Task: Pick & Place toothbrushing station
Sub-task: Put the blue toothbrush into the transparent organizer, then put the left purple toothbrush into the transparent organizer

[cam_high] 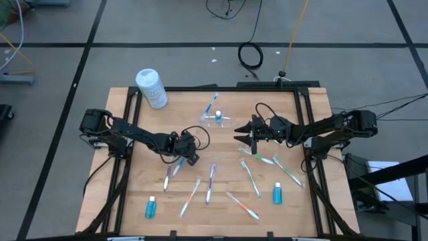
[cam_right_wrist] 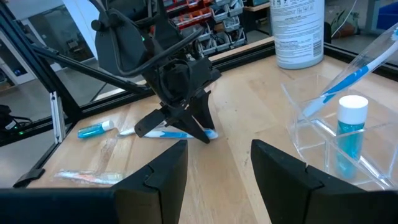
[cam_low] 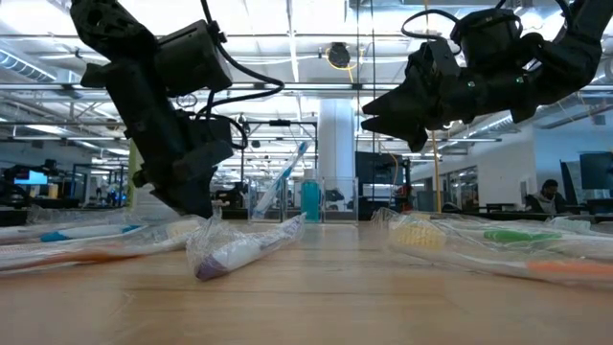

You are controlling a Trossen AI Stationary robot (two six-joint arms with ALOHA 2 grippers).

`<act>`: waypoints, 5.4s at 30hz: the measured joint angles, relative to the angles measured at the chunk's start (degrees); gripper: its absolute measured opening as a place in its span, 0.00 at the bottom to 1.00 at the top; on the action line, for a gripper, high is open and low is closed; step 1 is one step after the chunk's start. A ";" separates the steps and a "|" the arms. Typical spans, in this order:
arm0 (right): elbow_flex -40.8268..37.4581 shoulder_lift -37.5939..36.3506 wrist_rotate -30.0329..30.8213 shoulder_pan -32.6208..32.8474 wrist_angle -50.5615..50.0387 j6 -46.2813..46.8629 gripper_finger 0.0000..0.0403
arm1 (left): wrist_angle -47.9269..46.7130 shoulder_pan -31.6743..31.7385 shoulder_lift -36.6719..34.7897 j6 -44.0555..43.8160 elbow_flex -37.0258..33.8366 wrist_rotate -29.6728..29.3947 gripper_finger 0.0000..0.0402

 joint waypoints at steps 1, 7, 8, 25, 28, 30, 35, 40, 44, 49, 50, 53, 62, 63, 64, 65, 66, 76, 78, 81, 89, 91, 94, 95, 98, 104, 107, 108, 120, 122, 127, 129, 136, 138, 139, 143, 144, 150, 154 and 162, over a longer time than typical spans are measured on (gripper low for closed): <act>0.00 0.00 0.01 0.01 0.00 0.00 0.42 | 0.39 0.05 0.02 0.00 -0.02 0.00 0.19; 0.00 0.00 0.00 0.00 -0.02 0.00 0.42 | 4.24 0.44 0.21 0.16 -0.12 0.55 0.12; 0.00 0.00 0.00 0.00 -0.02 0.02 0.42 | 5.52 0.61 0.26 0.18 -0.12 1.09 0.11; 0.00 0.00 -0.11 0.00 -0.55 0.02 0.42 | 33.03 8.53 -7.85 24.49 2.12 6.86 0.10; 0.00 0.02 -0.12 0.02 -0.59 0.02 0.42 | 38.19 9.77 -10.07 30.40 3.41 6.82 0.10; 0.00 0.00 -0.13 0.00 -0.57 0.02 0.42 | 41.14 10.65 -10.79 34.72 3.71 6.67 0.10; 0.00 0.02 -0.13 0.01 -0.57 0.02 0.42 | 50.23 13.41 -10.32 43.38 4.37 6.67 0.10; 0.00 0.02 -0.13 0.01 -0.50 0.02 0.42 | 60.41 17.16 -7.21 49.40 4.38 6.64 0.10; 0.00 0.02 -0.13 0.01 -0.50 0.02 0.42 | 68.94 20.39 -3.17 50.86 4.39 6.53 0.10; 0.00 0.02 -0.14 0.01 -0.48 0.02 0.42 | 70.03 23.46 2.11 50.75 4.38 3.01 0.10; 0.00 0.02 -0.16 0.02 -0.50 0.02 0.42 | 70.02 24.07 3.13 50.27 4.38 2.15 0.10; 0.00 0.02 -0.13 0.01 -0.50 0.02 0.42 | 70.46 25.43 6.08 49.45 4.38 1.64 0.10; 0.00 0.02 -0.16 0.01 -0.52 0.02 0.42 | 72.61 25.19 10.30 47.72 4.38 1.68 0.10; 0.00 0.02 -0.16 0.02 -0.54 0.02 0.42 | 72.34 24.91 10.35 47.74 4.38 1.70 0.10; 0.00 0.02 -0.16 0.00 -0.55 0.02 0.42 | 72.21 24.57 10.36 47.79 4.38 1.68 0.10; 0.00 0.02 -0.16 0.01 -0.57 0.02 0.42 | 72.21 24.25 10.36 47.93 4.38 1.68 0.10; 0.00 0.02 -0.16 0.00 -0.62 0.02 0.42 | 72.23 23.98 10.35 48.05 4.38 1.56 0.10; 0.00 0.02 -0.16 0.00 -0.87 0.02 0.42 | 71.33 22.85 10.36 48.53 4.38 -1.99 0.10; 0.00 0.02 -0.16 0.02 -0.87 0.02 0.42 | 71.35 22.84 10.36 48.64 4.38 -2.43 0.10; 0.00 0.02 -0.16 0.02 -0.87 0.02 0.42 | 73.23 22.84 10.27 50.42 4.37 -2.43 0.10; 0.00 0.02 -0.16 0.02 -0.87 0.02 0.42 | 89.24 21.55 7.67 51.85 5.52 -2.31 0.10; 0.00 0.02 -0.16 0.02 -0.87 -0.09 0.42 | 89.08 21.33 7.70 49.63 7.19 -0.33 0.10; 0.00 0.02 -0.16 0.01 -0.71 -1.34 0.42 | 84.33 21.18 8.96 48.66 11.41 5.09 0.10; 0.00 0.02 -0.16 0.02 -0.49 -1.46 0.42 | 82.13 21.10 9.79 48.96 13.06 5.85 0.10; -0.01 0.02 -0.15 0.00 0.00 -1.49 0.42 | 77.79 20.84 12.43 50.42 18.06 6.20 0.10; 0.00 0.02 -0.16 -0.54 -0.40 -1.03 0.42 | 74.96 20.09 19.74 52.40 25.20 6.21 0.10; -0.02 0.02 -0.16 -0.72 -0.85 -0.85 0.42 | 75.12 19.79 22.36 52.82 26.49 5.64 0.10; -0.02 0.02 -0.16 -0.72 -0.91 -0.85 0.42 | 75.09 19.82 22.87 52.87 26.48 5.38 0.10; -0.02 0.02 -0.20 -0.70 -3.56 -0.85 0.42 | 62.25 21.38 23.89 48.10 25.89 4.50 0.10; -0.02 0.02 -0.38 -0.70 -3.56 -0.85 0.42 | 59.75 21.36 23.89 46.76 25.89 4.11 0.10; -0.02 0.02 -0.40 -0.70 -3.56 -0.84 0.42 | 58.54 21.27 23.87 48.49 25.89 4.10 0.11; -0.02 0.02 -0.40 -0.70 -3.56 -0.84 0.42 | 58.40 21.18 23.81 49.54 25.89 4.13 0.12; -0.02 0.02 -0.40 -0.70 -3.55 -1.24 0.42 | 52.23 21.14 21.73 49.00 25.89 3.24 0.32; -0.02 0.02 -0.40 -0.70 -3.46 -1.91 0.42 | 47.99 21.16 20.18 47.99 25.89 2.64 0.38; -0.02 0.02 -0.40 -0.72 -3.45 -2.42 0.42 | 45.35 21.16 19.21 47.74 25.89 2.55 0.40; -0.02 0.02 -0.44 -1.17 -2.51 -2.97 0.42 | 36.51 20.66 15.07 46.04 25.89 1.93 0.48; -0.02 0.02 -0.42 -1.55 -2.12 -2.99 0.42 | 34.09 20.53 13.64 45.57 25.89 1.87 0.50; -0.02 0.02 -0.42 -4.76 0.55 -0.79 0.42 | 19.59 19.05 2.83 46.13 25.88 1.59 0.51; -0.02 0.02 -0.45 -6.68 0.47 -1.03 0.42 | 5.92 17.84 -5.82 47.83 25.89 1.64 0.52; -0.02 0.02 -0.44 -11.32 0.44 -2.47 0.42 | -19.07 16.22 -19.11 41.80 25.89 4.26 0.52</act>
